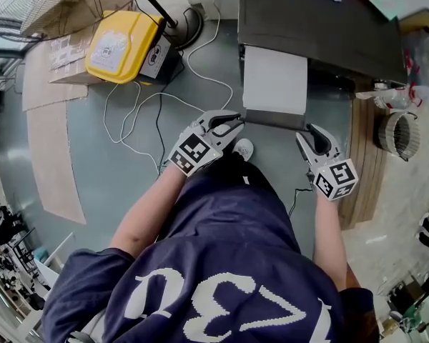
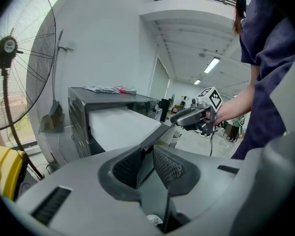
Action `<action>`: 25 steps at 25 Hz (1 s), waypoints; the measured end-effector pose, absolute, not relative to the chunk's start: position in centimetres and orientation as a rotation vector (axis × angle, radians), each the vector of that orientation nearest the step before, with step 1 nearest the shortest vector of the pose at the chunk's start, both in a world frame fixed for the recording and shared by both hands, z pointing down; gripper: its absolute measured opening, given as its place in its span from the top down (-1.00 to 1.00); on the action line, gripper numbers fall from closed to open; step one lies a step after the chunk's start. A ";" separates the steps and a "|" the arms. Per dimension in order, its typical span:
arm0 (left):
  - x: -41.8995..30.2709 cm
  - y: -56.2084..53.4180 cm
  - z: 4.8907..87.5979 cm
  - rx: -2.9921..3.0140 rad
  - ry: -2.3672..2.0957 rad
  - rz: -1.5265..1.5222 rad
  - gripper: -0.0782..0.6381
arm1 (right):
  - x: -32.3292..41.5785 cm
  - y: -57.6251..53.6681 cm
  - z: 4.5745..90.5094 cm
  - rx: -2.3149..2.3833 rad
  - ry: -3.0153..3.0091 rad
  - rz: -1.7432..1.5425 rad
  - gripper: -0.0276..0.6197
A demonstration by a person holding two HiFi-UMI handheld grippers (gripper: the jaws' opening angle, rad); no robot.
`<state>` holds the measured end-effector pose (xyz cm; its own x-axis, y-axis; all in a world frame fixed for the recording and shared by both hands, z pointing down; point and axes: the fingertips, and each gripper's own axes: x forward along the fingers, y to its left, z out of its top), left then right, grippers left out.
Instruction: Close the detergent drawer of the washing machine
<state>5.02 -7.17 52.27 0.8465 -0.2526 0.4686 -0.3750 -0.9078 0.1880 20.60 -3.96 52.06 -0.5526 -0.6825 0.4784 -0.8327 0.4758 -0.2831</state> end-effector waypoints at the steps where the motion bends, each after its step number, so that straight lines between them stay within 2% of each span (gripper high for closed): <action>1: 5.0 -7.4 52.2 2.750 -0.484 0.642 0.53 | 20.6 -4.2 52.0 1.289 -2.427 0.710 0.39; 25: 5.7 -11.7 52.0 2.787 -0.616 0.676 0.52 | 21.2 -8.5 51.8 1.355 -2.403 0.656 0.38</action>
